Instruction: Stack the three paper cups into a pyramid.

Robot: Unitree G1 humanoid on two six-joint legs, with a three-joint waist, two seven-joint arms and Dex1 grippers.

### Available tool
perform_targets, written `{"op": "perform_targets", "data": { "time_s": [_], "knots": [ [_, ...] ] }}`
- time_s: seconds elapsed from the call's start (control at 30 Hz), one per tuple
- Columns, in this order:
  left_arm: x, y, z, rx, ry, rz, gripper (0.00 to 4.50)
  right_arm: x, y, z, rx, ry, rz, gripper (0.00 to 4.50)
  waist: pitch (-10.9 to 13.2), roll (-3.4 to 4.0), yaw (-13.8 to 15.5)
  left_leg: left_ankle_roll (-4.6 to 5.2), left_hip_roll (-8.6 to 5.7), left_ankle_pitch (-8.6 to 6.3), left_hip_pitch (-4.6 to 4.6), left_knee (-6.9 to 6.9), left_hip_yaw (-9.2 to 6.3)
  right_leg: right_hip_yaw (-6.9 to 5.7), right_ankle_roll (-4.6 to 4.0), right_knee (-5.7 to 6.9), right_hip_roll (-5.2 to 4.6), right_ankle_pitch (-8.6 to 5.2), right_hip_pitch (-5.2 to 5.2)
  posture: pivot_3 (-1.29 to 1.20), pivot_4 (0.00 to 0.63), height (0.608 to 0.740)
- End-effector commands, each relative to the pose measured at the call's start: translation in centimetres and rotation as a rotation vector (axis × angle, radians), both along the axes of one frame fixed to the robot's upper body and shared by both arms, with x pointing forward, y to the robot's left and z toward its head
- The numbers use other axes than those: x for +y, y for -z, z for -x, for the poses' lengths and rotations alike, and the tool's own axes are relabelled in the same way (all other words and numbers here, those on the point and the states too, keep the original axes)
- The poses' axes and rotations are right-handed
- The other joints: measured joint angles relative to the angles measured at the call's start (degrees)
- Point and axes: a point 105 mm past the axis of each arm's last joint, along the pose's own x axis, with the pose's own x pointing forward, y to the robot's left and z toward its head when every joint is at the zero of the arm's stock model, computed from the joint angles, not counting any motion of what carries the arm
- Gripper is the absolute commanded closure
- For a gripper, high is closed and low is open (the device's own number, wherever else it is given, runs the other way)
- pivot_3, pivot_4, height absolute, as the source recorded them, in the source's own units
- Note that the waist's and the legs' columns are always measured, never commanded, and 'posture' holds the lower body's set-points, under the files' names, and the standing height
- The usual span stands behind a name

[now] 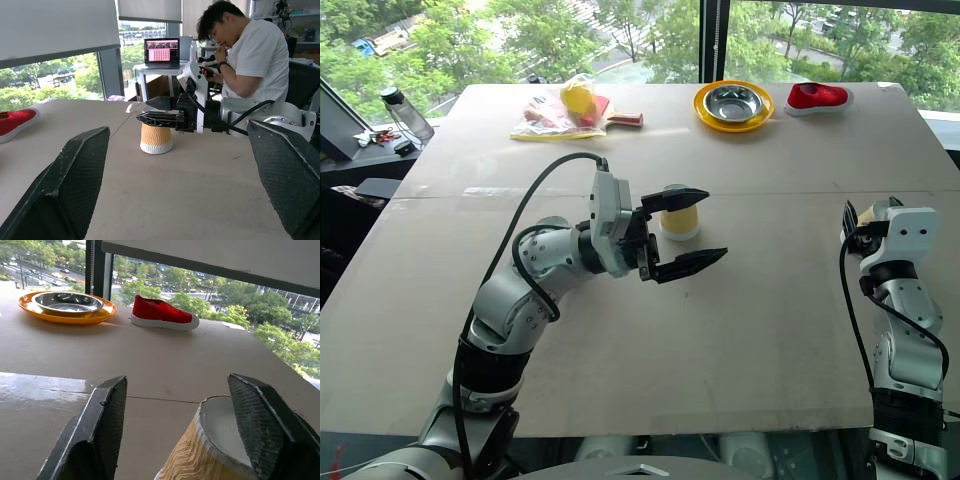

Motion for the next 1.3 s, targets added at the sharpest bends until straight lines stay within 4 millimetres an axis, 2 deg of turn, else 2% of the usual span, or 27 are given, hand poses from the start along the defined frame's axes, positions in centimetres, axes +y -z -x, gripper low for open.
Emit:
{"op": "perform_targets", "data": {
  "time_s": [0.03,0.23,0.53,0.67,0.87,1.13,1.3],
  "knots": [
    [0.0,-0.7,0.5,-0.044,0.021,0.015,0.0,-0.9,-1.8,0.5,-0.086,0.051,0.051,1.52,0.0,0.0,0.0,0.0,0.0,0.0,0.0,0.0,0.0,0.0,0.0,0.01,0.0,0.0,0.0,0.0,0.15,0.74],
    [-0.1,-0.6,0.6,-0.046,0.025,0.016,0.0,-2.2,-1.9,0.4,-0.102,0.123,0.053,1.52,0.0,0.01,0.0,0.0,0.01,0.0,0.0,0.0,0.02,0.02,0.0,0.01,0.0,0.0,0.0,0.0,0.15,0.74],
    [-0.3,-0.5,0.5,-0.052,0.024,0.018,0.0,-4.1,-1.1,0.0,-0.069,0.203,-0.025,1.52,0.0,0.01,0.0,-0.01,0.01,0.0,0.0,0.0,0.03,0.02,0.0,0.0,0.0,0.0,0.0,0.0,0.15,0.74],
    [-0.4,-0.4,0.5,-0.051,0.027,0.018,0.0,-4.2,-0.3,-0.4,-0.036,0.19,-0.125,1.52,0.0,0.01,0.0,0.0,0.01,0.0,0.0,0.0,0.04,0.03,0.0,0.0,0.0,0.0,0.0,0.0,0.15,0.74],
    [-0.4,-0.4,0.5,-0.05,0.025,0.018,0.0,-4.7,-0.1,-0.6,-0.037,0.217,-0.248,1.52,0.0,0.01,0.0,-0.01,0.02,0.0,0.0,0.01,0.04,0.03,0.0,0.0,0.0,0.0,0.0,0.0,0.15,0.74],
    [-0.5,-0.4,0.6,-0.047,0.032,0.02,0.0,-4.4,0.0,-0.8,-0.007,0.215,-0.265,1.52,0.0,0.02,0.0,0.0,0.01,0.0,0.0,0.02,0.04,0.04,0.0,0.01,0.0,0.0,0.0,0.0,0.15,0.74],
    [-0.6,-0.4,0.6,-0.047,0.033,0.024,0.0,-3.5,-0.3,-1.0,0.013,0.149,-0.24,1.52,0.0,0.02,0.0,0.0,0.01,0.0,0.0,0.03,0.04,0.04,0.0,0.01,0.0,0.0,0.01,0.0,0.15,0.74]
  ]
}}
